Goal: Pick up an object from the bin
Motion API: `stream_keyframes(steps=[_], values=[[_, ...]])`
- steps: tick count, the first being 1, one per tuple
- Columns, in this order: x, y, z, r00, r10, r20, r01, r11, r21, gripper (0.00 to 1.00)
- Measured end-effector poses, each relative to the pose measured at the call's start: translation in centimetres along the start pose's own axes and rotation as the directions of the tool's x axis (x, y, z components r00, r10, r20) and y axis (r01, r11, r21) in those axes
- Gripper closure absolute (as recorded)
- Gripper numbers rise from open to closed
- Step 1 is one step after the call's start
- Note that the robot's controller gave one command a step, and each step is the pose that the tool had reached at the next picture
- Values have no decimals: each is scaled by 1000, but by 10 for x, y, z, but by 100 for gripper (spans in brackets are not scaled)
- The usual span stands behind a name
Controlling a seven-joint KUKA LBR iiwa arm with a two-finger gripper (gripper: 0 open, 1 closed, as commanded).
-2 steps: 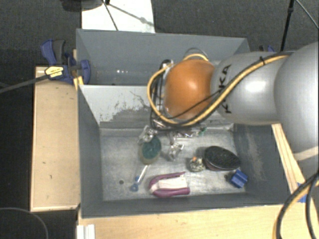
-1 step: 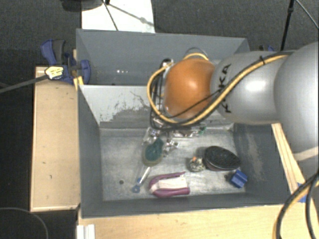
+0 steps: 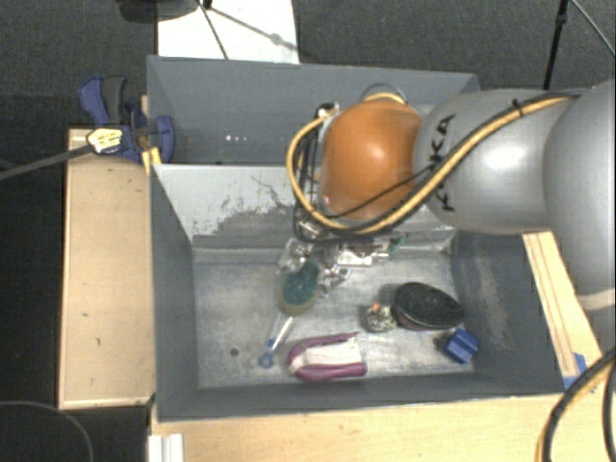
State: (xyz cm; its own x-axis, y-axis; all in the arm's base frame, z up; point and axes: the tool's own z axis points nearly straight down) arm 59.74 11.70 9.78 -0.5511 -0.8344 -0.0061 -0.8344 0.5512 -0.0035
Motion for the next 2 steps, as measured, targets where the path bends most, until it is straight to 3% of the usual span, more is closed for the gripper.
stream_keyframes(steps=[2], values=[[-3,-2,-67,1000,19,0,-19,1000,1,100]])
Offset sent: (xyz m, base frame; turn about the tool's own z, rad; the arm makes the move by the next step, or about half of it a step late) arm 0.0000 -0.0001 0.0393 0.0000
